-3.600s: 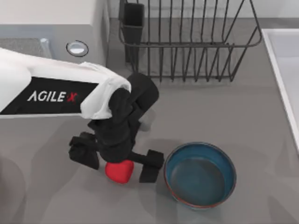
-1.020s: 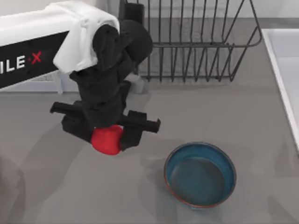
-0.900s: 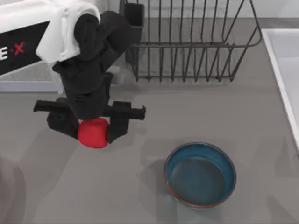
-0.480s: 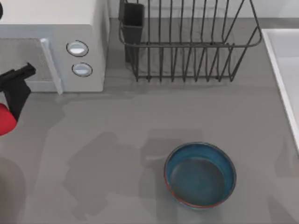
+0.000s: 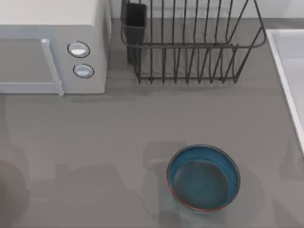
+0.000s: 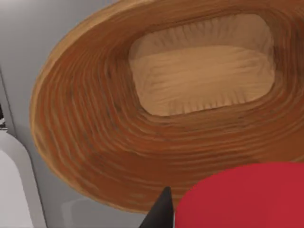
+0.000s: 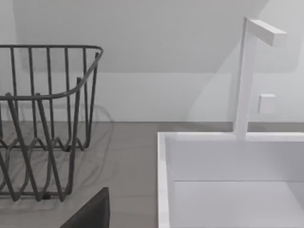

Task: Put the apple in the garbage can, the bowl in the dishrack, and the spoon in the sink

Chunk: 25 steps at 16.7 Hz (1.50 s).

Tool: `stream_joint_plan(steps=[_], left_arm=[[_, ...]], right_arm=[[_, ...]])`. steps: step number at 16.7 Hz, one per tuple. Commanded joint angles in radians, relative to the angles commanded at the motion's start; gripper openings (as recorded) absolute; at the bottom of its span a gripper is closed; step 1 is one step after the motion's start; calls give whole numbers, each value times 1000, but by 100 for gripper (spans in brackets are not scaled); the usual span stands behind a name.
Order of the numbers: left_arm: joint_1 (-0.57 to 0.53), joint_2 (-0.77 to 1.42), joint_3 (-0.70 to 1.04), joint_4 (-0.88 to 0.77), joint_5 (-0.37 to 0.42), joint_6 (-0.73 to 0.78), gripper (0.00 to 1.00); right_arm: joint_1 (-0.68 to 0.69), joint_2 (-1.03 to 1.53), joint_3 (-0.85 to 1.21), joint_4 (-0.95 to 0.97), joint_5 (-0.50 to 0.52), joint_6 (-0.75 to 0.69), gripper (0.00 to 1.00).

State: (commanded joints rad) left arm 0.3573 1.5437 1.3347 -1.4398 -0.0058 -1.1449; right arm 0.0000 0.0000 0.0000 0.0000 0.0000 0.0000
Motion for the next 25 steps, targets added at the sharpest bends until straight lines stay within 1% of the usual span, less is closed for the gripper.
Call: stream_joint_plan(steps=[7,14,19,25], left_arm=[[4,-1,-15,17,0,-3,0],[11,3,-255,260,0,-3,0],[11,4,-271,277,0,-4,0],[11,4,-271,277,0,-4,45]], right_arm=[[0,0,0,0,0,0,100],[0,0,0,0,0,0,100],[0,0,0,0,0,0,100],[0,0,0,0,0,0,100]])
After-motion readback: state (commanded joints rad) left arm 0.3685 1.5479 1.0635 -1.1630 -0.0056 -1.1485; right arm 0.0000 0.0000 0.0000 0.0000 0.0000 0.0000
